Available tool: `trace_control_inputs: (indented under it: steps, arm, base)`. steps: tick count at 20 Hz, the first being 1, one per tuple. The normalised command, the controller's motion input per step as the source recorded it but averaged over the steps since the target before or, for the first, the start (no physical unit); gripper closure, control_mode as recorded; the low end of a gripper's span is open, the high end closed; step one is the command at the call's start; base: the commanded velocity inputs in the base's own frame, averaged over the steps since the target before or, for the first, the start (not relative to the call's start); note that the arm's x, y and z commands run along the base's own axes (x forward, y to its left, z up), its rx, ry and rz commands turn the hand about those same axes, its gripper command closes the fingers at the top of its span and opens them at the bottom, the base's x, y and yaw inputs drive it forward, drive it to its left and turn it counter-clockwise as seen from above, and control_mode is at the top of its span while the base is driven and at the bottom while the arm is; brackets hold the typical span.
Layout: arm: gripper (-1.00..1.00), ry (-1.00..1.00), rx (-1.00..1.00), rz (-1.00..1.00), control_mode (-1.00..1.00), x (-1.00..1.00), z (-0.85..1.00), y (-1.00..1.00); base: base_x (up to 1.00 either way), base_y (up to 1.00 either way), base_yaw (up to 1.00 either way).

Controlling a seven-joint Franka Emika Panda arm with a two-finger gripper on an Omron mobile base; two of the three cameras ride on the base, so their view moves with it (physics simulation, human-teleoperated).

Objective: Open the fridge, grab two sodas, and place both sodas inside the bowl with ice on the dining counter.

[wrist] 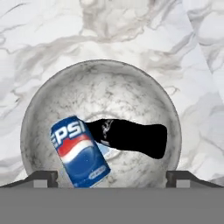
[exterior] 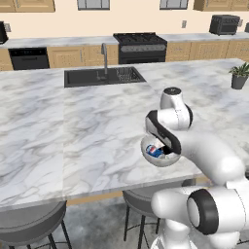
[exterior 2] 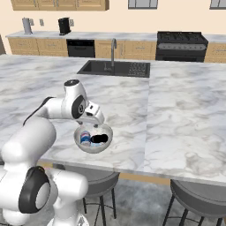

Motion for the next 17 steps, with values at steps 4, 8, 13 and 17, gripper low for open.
trace_control_inputs:
  steps: [4, 8, 13, 17]
  arm:
    - [-1.0, -0.12, 0.0, -0.01, -1.0, -0.68, 0.45, 0.0]
    - [-1.0, -0.17, 0.0, -0.01, -1.0, -0.9, 0.48, 0.0]
    - [-1.0, -0.17, 0.0, -0.02, -1.0, -0.89, 0.47, 0.0]
    - [-1.0, -0.16, 0.0, -0.02, -1.0, -0.73, 0.45, 0.0]
  base:
    - [0.0, 0.0, 0.0]
    - [0.0, 0.0, 0.0]
    - [0.0, 0.0, 0.0]
    - [0.0, 0.0, 0.0]
